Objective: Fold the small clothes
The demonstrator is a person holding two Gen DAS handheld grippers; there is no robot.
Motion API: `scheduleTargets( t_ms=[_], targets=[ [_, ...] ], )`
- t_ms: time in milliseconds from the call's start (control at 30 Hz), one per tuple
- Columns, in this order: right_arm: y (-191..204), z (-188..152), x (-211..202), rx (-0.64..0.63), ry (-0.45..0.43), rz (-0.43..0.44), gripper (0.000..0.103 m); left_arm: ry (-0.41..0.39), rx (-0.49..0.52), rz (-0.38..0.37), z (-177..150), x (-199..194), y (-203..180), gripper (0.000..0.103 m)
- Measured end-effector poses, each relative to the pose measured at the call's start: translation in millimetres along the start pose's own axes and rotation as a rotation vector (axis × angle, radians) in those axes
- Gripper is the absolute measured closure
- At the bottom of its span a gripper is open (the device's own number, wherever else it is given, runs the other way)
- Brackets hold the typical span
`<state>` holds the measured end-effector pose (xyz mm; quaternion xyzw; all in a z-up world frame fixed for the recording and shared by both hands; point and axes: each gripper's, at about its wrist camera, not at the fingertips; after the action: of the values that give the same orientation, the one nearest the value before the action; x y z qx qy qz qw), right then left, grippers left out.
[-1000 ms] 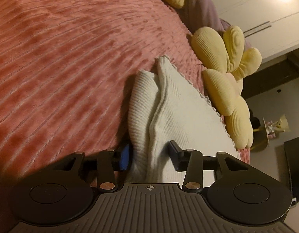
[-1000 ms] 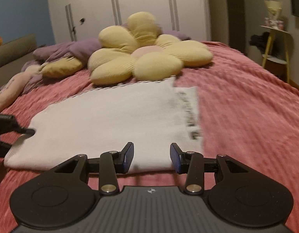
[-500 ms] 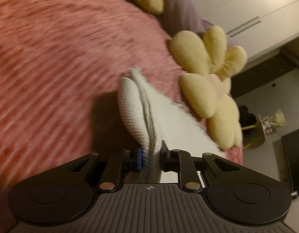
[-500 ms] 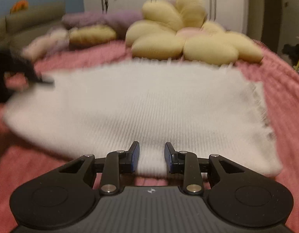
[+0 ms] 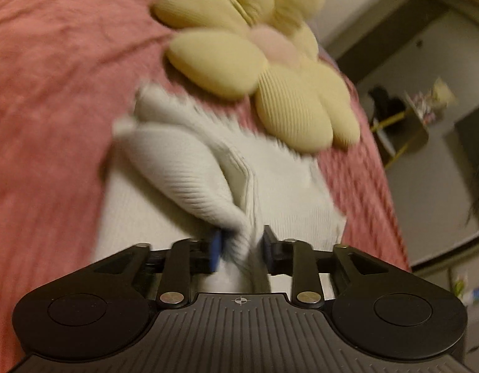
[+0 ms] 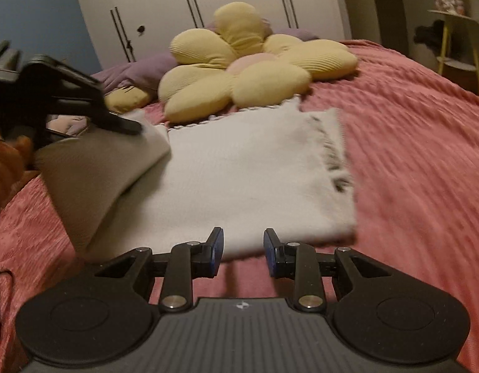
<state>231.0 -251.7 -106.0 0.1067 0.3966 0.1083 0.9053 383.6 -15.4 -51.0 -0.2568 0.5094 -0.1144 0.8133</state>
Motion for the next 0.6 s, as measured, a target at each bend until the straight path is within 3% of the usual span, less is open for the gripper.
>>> scheduleTargets(
  t_ms=[133, 267, 400, 533, 600],
  targets=[
    [-15.5, 0.2, -2.6, 0.017, 0.019, -0.021, 0.076, 0.050, 0.034, -0.062, -15.7, 0.5, -6.7, 0.065],
    [-27.5, 2.2, -3.8, 0.049, 0.025, -0.014, 0.076, -0.058, 0.121, -0.053, -27.8, -43.7, -8.6, 0.047],
    [-31.0, 12.3, -2.7, 0.097, 0.019, 0.030, 0.074, -0.162, 0.161, 0.102, -44.8, -69.9, 13.8, 0.041],
    [-28.7, 38.2, 6.6, 0.125, 0.028, 0.133, 0.071, -0.150, 0.143, 0.179, -72.9, -72.4, 45.3, 0.041],
    [-25.1, 55.4, 17.5, 0.126, 0.053, 0.200, 0.061, -0.129, 0.123, 0.189, -83.1, -67.8, 56.0, 0.041]
  ],
)
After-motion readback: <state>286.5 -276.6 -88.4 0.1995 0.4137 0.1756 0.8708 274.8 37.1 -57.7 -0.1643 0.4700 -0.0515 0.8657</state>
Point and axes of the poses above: each gripper's, at about its wrist camera, not at the fingertips, and x roughly the way its jaws point, y to its left, z to its top, and after that the axes turned 7 degrees about y, right-handed
